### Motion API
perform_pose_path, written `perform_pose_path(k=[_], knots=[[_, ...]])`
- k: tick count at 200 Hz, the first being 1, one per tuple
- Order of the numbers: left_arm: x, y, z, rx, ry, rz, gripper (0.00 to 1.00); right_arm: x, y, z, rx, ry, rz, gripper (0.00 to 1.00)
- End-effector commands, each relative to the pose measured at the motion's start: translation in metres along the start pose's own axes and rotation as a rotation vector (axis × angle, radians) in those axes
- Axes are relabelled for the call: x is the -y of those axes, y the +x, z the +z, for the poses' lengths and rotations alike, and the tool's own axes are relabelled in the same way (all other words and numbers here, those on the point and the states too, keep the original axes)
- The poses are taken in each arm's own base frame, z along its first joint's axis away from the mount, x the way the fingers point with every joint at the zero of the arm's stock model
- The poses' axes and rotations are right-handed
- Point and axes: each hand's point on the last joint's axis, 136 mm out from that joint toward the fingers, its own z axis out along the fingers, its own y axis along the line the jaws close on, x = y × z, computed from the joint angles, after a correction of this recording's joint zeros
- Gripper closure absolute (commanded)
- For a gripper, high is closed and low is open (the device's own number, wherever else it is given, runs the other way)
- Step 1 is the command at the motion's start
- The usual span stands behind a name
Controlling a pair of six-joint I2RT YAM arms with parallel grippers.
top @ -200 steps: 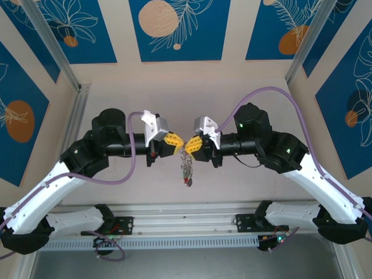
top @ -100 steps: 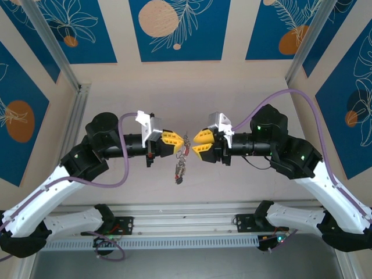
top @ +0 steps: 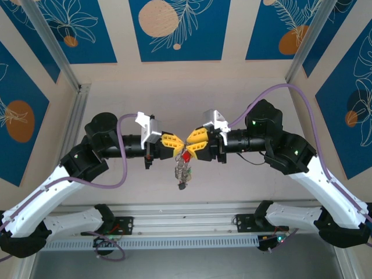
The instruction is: Put the keys on the keyring
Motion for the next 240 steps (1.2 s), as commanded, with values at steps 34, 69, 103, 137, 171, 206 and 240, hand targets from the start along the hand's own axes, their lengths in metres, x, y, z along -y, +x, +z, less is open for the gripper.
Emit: perform_pose_path(k=[34, 69, 103, 137, 171, 206, 240], knots=[[0.010, -0.019, -0.005, 0.069, 0.039, 0.043, 1.00, -0.004, -0.008, -0.001, 0.017, -0.026, -0.006, 0.91], [0.009, -0.020, -0.005, 0.075, 0.034, 0.051, 1.00, -0.008, -0.007, -0.003, 0.010, -0.045, -0.012, 1.00], [0.008, -0.022, -0.004, 0.079, 0.030, 0.060, 1.00, -0.009, -0.006, -0.004, -0.002, -0.049, -0.017, 1.00], [0.001, -0.017, -0.007, 0.007, -0.019, 0.072, 0.95, -0.007, -0.009, -0.009, 0.002, -0.011, -0.053, 1.00], [-0.005, -0.022, -0.020, -0.116, -0.103, 0.109, 0.69, 0.001, -0.007, -0.011, -0.045, 0.044, -0.108, 1.00], [-0.012, -0.015, -0.022, -0.255, -0.120, 0.093, 0.69, 0.006, -0.007, -0.008, -0.090, 0.080, -0.160, 1.00], [-0.019, -0.004, -0.016, -0.326, -0.125, 0.067, 0.69, 0.009, -0.007, -0.002, -0.130, 0.087, -0.191, 1.00]])
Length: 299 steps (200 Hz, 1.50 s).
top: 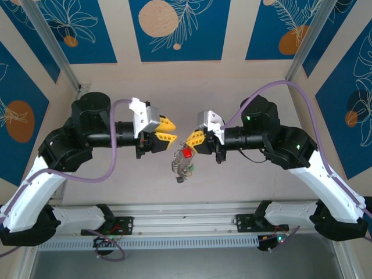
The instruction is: Put the keys on the keyring
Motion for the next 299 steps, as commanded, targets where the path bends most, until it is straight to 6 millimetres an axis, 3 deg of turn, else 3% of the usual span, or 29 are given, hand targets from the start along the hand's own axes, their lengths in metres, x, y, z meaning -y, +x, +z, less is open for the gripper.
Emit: perform_pose_path(k=[1, 148, 182, 209, 250, 270, 299], knots=[[-0.002, 0.030, 0.007, -0.137, 0.003, -0.026, 0.69, 0.002, -0.012, -0.005, 0.006, 0.030, -0.070, 1.00], [0.000, 0.035, 0.022, -0.169, 0.068, -0.041, 0.79, -0.008, -0.018, -0.001, -0.012, -0.048, -0.104, 1.00], [0.002, 0.033, 0.025, -0.157, 0.086, -0.042, 1.00, -0.008, -0.019, -0.001, -0.004, -0.049, -0.107, 1.00], [0.004, 0.027, 0.022, -0.118, 0.089, -0.040, 1.00, -0.006, -0.022, -0.004, 0.018, -0.037, -0.096, 1.00], [0.005, 0.016, 0.016, -0.007, 0.065, -0.051, 1.00, -0.007, -0.021, -0.013, 0.099, -0.033, -0.024, 0.69], [0.005, 0.011, 0.013, 0.051, 0.048, -0.054, 1.00, -0.007, -0.019, -0.015, 0.121, -0.036, 0.008, 0.66], [0.011, 0.004, 0.008, 0.142, 0.063, -0.054, 1.00, -0.008, -0.019, -0.020, 0.151, -0.047, 0.042, 0.71]])
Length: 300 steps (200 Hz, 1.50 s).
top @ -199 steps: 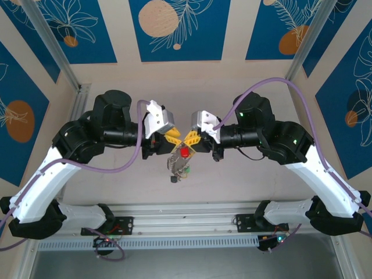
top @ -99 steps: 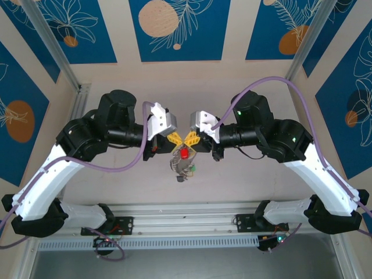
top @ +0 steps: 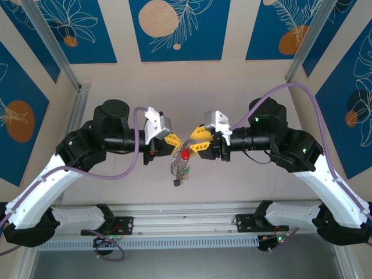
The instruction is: Put the keys on the keyring
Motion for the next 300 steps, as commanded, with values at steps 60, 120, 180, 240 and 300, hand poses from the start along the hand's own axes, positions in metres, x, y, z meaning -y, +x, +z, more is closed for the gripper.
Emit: perform_pose_path(k=[60, 120, 180, 240, 300], knots=[[0.033, -0.052, -0.027, 0.390, 0.125, 0.075, 1.00, -0.010, -0.012, -0.003, 0.084, -0.084, 0.061, 0.70], [0.034, -0.060, -0.029, 0.476, 0.145, 0.072, 1.00, -0.014, -0.008, -0.001, 0.075, -0.118, 0.070, 0.81], [0.033, -0.063, -0.026, 0.486, 0.154, 0.072, 1.00, -0.013, -0.004, 0.001, 0.071, -0.124, 0.081, 0.90], [0.033, -0.063, -0.024, 0.482, 0.162, 0.072, 1.00, -0.014, -0.004, 0.002, 0.068, -0.139, 0.089, 0.96], [0.034, -0.069, -0.029, 0.512, 0.153, 0.082, 1.00, -0.011, -0.004, 0.000, 0.060, -0.119, 0.087, 0.79]])
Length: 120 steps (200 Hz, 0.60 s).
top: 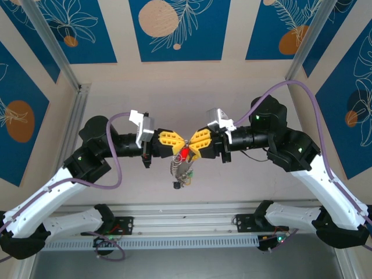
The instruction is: Put the keys on the keyring
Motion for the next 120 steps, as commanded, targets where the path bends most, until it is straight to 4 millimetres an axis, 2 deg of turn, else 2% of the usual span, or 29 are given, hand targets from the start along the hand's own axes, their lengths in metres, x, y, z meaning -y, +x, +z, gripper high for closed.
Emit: perform_pose_path(k=[1, 37, 78, 120], knots=[[0.010, -0.029, -0.005, 0.097, 0.027, 0.062, 1.00, -0.001, 0.000, -0.003, -0.002, 0.004, 0.001, 0.79], [0.010, -0.029, -0.005, 0.099, 0.031, 0.062, 1.00, -0.010, -0.013, -0.013, 0.059, 0.002, -0.046, 0.76], [0.011, -0.030, -0.005, 0.094, 0.031, 0.067, 1.00, -0.010, -0.022, -0.020, 0.073, 0.036, -0.065, 0.75], [0.013, -0.029, -0.005, 0.090, 0.042, 0.060, 1.00, -0.009, -0.026, -0.016, 0.080, 0.017, -0.061, 0.72]])
